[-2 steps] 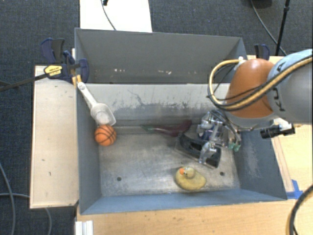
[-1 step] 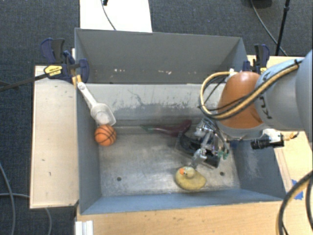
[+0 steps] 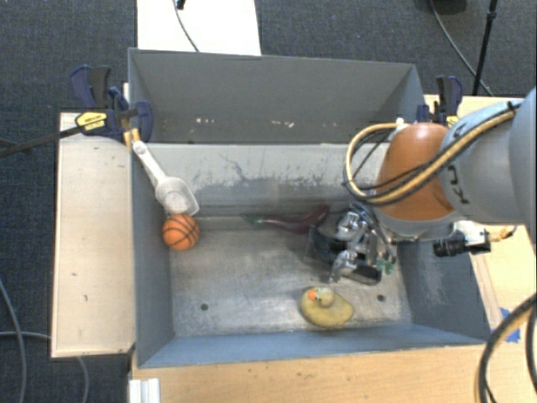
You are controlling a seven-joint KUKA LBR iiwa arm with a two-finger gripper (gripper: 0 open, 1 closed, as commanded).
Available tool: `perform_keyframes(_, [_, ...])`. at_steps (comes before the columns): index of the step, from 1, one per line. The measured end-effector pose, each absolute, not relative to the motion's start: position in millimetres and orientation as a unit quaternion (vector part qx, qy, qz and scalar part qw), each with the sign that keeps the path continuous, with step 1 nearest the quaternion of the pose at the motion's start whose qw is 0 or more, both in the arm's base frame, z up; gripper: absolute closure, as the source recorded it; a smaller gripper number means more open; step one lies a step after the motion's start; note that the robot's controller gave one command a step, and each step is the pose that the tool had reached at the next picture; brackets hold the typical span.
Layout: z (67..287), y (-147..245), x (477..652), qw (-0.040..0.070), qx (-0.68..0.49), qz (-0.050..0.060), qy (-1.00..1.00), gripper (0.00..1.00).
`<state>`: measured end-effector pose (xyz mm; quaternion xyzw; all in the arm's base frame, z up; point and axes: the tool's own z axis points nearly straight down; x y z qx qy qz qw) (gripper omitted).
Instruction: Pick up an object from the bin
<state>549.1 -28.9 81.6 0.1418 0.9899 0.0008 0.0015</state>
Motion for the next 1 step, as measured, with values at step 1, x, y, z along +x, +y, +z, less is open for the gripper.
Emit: perform_keyframes(1, [81.6, -28.9, 549.1, 0.002, 0.142, 0.001, 0.990, 1.00])
